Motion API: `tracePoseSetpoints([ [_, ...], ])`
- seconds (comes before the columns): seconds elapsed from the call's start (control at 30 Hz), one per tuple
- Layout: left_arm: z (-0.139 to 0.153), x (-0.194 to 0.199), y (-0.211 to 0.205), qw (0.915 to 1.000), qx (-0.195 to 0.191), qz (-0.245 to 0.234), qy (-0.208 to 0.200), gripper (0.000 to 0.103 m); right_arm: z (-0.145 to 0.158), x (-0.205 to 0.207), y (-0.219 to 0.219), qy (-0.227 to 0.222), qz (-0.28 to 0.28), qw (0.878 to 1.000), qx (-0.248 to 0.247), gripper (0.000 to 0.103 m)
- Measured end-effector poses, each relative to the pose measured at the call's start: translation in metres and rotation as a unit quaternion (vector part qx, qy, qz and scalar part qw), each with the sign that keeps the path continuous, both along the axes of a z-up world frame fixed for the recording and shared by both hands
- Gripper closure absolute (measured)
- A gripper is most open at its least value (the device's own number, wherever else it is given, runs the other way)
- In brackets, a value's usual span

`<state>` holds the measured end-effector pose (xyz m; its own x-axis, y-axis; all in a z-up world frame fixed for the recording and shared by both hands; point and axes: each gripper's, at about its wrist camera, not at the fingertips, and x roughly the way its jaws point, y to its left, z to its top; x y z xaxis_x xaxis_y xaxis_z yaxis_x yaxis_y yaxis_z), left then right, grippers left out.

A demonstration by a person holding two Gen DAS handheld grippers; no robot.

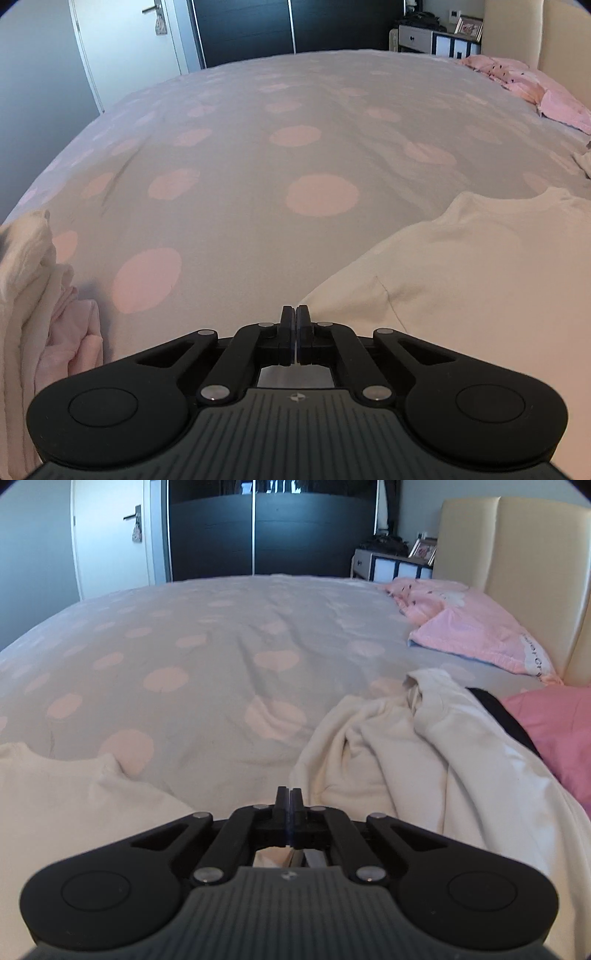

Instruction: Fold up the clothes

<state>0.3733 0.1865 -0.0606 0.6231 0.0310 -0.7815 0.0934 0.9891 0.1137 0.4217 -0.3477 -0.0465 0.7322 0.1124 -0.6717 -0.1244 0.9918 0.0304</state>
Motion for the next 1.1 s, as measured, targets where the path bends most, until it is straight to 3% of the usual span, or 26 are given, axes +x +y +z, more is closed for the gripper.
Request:
tracePoseSetpoints([
  [0.1, 0.003, -0.001, -0.002, 0.9999, 0.013, -0.001, -0.002, 0.095, 0.003, -0.004, -0.005, 0.020, 0.006, 1.000, 0.002, 0.098],
  [0.13, 0.006, -0.002, -0.001, 0.9999, 0.015, 0.003, -0.007, 0.083, 0.007, -0.008, -0.010, 0.019, 0.003, 1.000, -0.001, 0.095],
  [0.2, 0.018, -0.006, -0.002, 0.9994, 0.014, 0.018, -0.027, 0.059, 0.018, -0.016, -0.021, 0.017, -0.009, 1.000, -0.005, 0.075],
  [0.23, 0.025, -0.009, -0.003, 0.9988, 0.015, 0.024, -0.040, 0.058, 0.025, -0.021, -0.028, 0.015, -0.019, 1.000, -0.004, 0.068],
  [0.43, 0.066, -0.029, -0.031, 0.9984, 0.022, 0.005, -0.051, 0.056, 0.066, -0.065, -0.069, 0.031, -0.061, 0.997, -0.030, 0.068],
  [0.63, 0.114, -0.068, -0.077, 0.9969, 0.020, -0.052, -0.056, 0.056, 0.094, -0.125, -0.082, 0.060, -0.072, 0.994, -0.056, 0.067],
  [0.67, 0.121, -0.075, -0.085, 0.9962, 0.020, -0.064, -0.056, 0.056, 0.098, -0.137, -0.082, 0.063, -0.067, 0.994, -0.056, 0.065],
  [0.73, 0.135, -0.092, -0.098, 0.9947, 0.017, -0.085, -0.055, 0.055, 0.104, -0.163, -0.081, 0.071, -0.053, 0.995, -0.054, 0.050],
  [0.93, 0.154, -0.141, -0.128, 0.9925, 0.006, -0.118, -0.032, 0.054, 0.098, -0.232, -0.076, 0.104, -0.011, 0.993, -0.060, 0.050],
  [1.1, 0.160, -0.177, -0.150, 0.9896, 0.012, -0.141, -0.026, 0.054, 0.081, -0.264, -0.077, 0.122, -0.007, 0.990, -0.066, 0.050],
])
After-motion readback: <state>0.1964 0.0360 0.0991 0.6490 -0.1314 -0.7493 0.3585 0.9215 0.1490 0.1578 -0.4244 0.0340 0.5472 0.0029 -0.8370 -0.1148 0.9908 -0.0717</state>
